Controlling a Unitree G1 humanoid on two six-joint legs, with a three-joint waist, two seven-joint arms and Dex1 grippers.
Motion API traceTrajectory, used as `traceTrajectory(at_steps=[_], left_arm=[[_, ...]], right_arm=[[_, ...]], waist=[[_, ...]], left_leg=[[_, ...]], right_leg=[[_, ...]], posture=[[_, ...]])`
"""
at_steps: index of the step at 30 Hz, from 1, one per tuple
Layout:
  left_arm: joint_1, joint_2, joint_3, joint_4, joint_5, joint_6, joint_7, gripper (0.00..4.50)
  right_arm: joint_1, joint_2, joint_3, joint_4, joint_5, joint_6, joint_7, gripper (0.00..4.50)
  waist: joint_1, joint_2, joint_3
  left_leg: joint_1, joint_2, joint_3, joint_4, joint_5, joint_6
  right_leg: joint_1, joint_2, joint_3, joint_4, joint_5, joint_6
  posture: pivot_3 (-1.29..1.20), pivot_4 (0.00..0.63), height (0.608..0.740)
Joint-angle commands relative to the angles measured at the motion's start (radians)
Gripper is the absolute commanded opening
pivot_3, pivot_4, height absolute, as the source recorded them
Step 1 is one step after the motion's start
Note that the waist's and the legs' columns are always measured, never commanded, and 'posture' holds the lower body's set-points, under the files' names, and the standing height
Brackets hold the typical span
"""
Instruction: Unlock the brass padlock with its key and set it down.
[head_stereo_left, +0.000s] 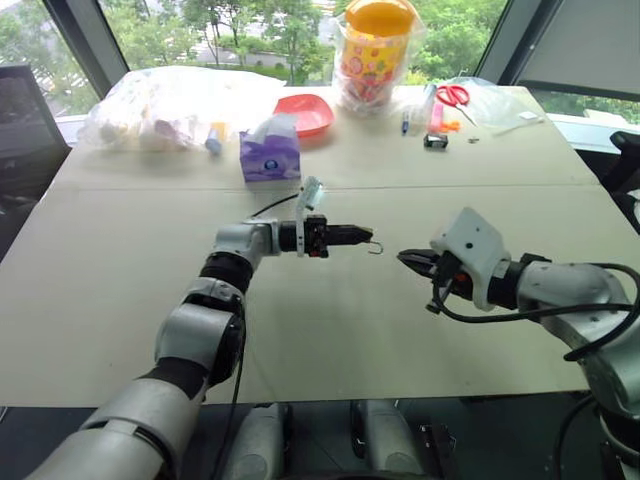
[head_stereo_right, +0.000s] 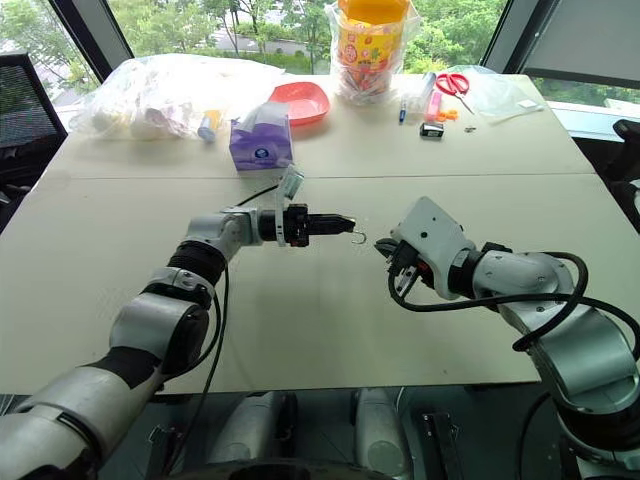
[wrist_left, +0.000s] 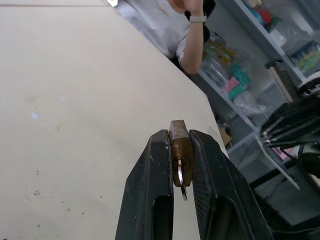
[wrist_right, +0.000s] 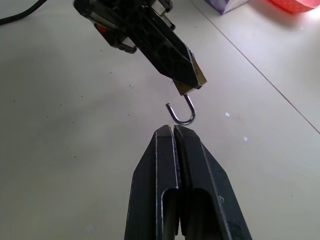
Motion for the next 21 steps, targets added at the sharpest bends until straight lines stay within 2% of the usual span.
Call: traceTrajectory(at_steps=[1, 2, 4, 9, 11, 15, 18, 21], left_arm=[[-0.016, -0.033, -0.008, 0.045, 0.039, -0.061, 0.030, 0.03], [-0.014, -0.040, -0.015, 0.060, 0.055, -0.082, 0.042, 0.03], [-0.023, -0.050, -0.002, 0.089, 0.060, -0.085, 0.058, 1.05], [-0.044, -0.039, 0.006, 0.122, 0.085, -0.084, 0.067, 2.94], [-0.056, -0.009, 0.018, 0.127, 0.097, -0.104, 0.107, 3.57], [-0.033, 0.092, 0.011, 0.024, 0.122, -0.163, 0.107, 3.57], [0.096, 0.228, 0.003, -0.291, 0.104, -0.128, 0.052, 3.57], [0.220, 0.303, 0.031, -0.545, 0.061, -0.035, 0.103, 3.57]], right_arm=[[0.003, -0.026, -0.033, -0.045, 0.037, 0.022, 0.004, 0.04], [0.010, -0.030, -0.031, -0.053, 0.044, 0.026, 0.007, 0.04], [0.015, -0.033, -0.031, -0.060, 0.055, 0.032, -0.001, 0.00], [0.021, -0.037, -0.040, -0.062, 0.070, 0.037, -0.018, 0.00], [0.028, -0.036, -0.047, -0.059, 0.073, 0.033, -0.022, 0.00], [0.070, -0.028, -0.079, -0.066, 0.085, 0.030, -0.035, 0.00], [0.148, -0.005, -0.107, -0.052, 0.066, -0.009, -0.058, 0.00], [0.196, 0.044, -0.118, -0.010, 0.023, -0.090, -0.111, 0.00]], waist=[[0.000, 0.000, 0.000], [0.000, 0.000, 0.000], [-0.001, 0.000, 0.000], [0.000, 0.000, 0.000], [0.001, 0.000, 0.000], [-0.005, 0.000, 0.000], [-0.006, 0.000, 0.000], [-0.006, 0.000, 0.000]], left_leg=[[0.000, 0.000, 0.000, 0.000, 0.000, 0.000], [0.000, 0.000, 0.000, 0.000, 0.000, 0.000], [0.000, 0.000, 0.000, 0.000, 0.000, 0.000], [0.000, 0.000, 0.000, 0.000, 0.000, 0.000], [0.000, 0.000, 0.000, 0.000, 0.000, 0.000], [0.001, 0.001, 0.000, 0.000, 0.000, 0.000], [0.001, 0.002, 0.000, -0.001, 0.000, 0.000], [0.001, 0.002, 0.001, -0.003, 0.000, 0.000]], right_leg=[[0.000, 0.000, 0.000, 0.000, 0.000, 0.000], [0.000, 0.000, 0.000, 0.000, 0.000, 0.000], [0.000, 0.000, 0.000, 0.000, 0.000, 0.000], [0.000, 0.000, 0.000, 0.000, 0.000, 0.000], [0.000, 0.000, 0.000, 0.000, 0.000, 0.000], [0.000, 0.000, 0.000, 0.000, 0.000, 0.000], [0.000, 0.001, 0.000, 0.001, 0.000, 0.000], [-0.001, 0.000, 0.001, 0.001, 0.000, 0.000]], posture=[[0.00, 0.150, 0.740], [0.00, 0.150, 0.740], [0.00, 0.150, 0.740], [0.00, 0.150, 0.740], [0.00, 0.150, 0.740], [0.00, 0.150, 0.740], [0.00, 0.150, 0.740], [0.00, 0.150, 0.740]])
